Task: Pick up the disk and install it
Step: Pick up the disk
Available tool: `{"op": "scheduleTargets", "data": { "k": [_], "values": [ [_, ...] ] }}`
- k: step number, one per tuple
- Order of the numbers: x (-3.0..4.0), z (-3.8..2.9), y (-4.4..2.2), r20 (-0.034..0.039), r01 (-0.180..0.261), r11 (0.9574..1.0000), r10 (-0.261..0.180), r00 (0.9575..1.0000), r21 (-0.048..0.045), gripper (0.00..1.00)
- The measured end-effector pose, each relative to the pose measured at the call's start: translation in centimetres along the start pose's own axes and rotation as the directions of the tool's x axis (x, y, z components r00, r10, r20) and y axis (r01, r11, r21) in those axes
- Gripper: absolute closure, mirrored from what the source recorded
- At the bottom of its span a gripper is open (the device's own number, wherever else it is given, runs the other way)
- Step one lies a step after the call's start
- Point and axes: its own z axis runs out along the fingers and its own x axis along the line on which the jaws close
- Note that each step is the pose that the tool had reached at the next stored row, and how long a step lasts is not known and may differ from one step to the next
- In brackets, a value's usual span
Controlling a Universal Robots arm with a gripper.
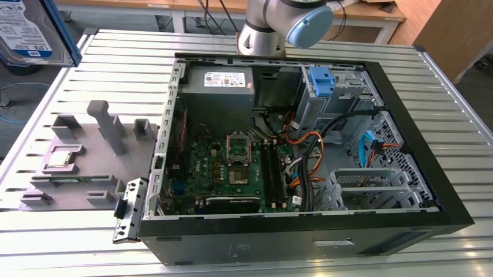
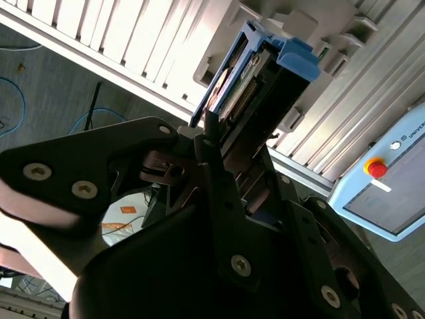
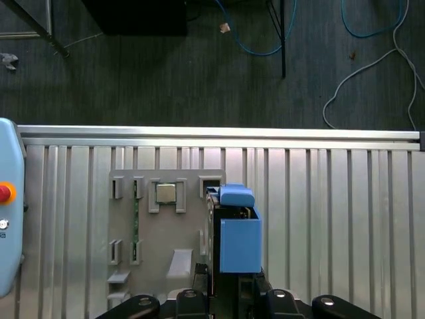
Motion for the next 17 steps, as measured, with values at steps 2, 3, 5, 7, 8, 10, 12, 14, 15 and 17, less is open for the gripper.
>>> {"op": "scheduleTargets", "data": {
  "k": [2, 3, 5, 7, 8, 10, 12, 14, 15, 17],
  "values": [
    [0.00, -0.01, -0.25, -0.0001, 0.000, 1.0000, 0.000, 1.0000, 0.0000, 0.65],
    [0.00, -0.01, -0.40, 0.0000, 0.000, 1.0000, 0.000, 1.0000, 0.0000, 0.65],
    [0.00, -0.02, -0.72, 0.0000, 0.000, 1.0000, 0.000, 1.0000, 0.0000, 0.65],
    [-0.01, -0.04, -1.10, 0.0000, 0.000, 1.0000, 0.000, 1.0000, -0.0001, 0.65],
    [-0.01, -0.04, -1.30, 0.0000, 0.000, 1.0000, 0.000, 1.0000, 0.0000, 0.65],
    [-0.01, -0.06, -1.77, 0.0000, 0.000, 1.0000, 0.000, 1.0000, 0.0000, 0.65],
    [-0.01, -0.08, -2.28, 0.0000, 0.000, 1.0000, 0.000, 1.0000, 0.0000, 0.65],
    [-0.02, -0.10, -2.77, -0.0001, 0.000, 1.0000, 0.000, 1.0000, -0.0001, 0.65],
    [-0.02, -0.10, -3.01, 0.0000, 0.000, 1.0000, 0.000, 1.0000, 0.0000, 0.65],
    [-0.03, -0.12, -3.50, 0.0000, 0.000, 1.0000, 0.000, 1.0000, 0.0000, 0.65]
  ]
}}
